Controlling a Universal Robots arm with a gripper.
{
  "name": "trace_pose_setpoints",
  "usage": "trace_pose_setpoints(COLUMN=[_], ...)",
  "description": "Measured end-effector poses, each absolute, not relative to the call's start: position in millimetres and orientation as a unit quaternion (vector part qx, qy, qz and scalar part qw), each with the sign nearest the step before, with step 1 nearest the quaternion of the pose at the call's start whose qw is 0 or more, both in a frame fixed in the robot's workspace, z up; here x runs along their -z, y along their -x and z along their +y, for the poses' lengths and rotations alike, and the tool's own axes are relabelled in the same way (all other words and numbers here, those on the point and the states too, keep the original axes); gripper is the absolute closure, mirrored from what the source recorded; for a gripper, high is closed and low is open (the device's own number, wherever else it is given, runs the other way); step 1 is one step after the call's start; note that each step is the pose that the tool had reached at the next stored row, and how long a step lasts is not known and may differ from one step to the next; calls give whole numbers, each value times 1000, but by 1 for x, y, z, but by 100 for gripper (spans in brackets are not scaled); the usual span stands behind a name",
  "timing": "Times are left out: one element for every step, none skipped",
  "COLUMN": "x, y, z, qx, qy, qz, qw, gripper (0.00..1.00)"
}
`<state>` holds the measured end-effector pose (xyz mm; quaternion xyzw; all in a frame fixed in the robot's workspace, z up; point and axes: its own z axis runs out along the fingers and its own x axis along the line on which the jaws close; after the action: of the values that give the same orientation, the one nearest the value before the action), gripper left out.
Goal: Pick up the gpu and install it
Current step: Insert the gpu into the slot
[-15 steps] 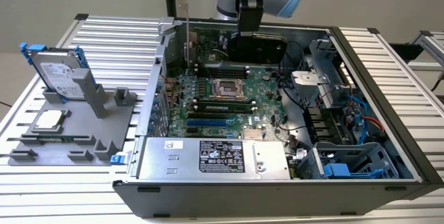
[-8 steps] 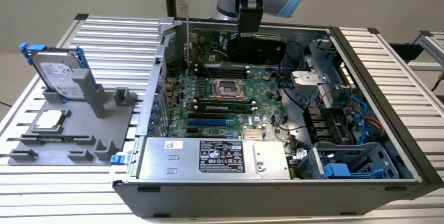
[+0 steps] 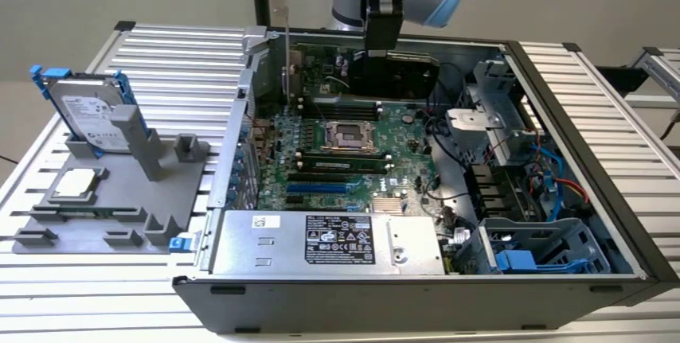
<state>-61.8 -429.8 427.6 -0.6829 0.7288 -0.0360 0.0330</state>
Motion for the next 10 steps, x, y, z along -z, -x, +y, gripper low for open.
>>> trace_pose_setpoints(x=[-427,-427,-427,-427,-427,-427,-427,-427,-427,-427], y=[62,62,62,62,62,62,62,62,62,62], z=[-430,-430,-430,-430,-430,-430,-430,-430,-430,-430], qx=[36,36,36,36,36,36,36,36,36,36], qy=[683,683,683,683,683,683,683,683,683,683], qz=[729,729,729,729,729,729,729,729,729,729], qw=[33,33,33,33,33,33,33,33,33,33], gripper=[100,100,100,100,100,100,100,100,100,100])
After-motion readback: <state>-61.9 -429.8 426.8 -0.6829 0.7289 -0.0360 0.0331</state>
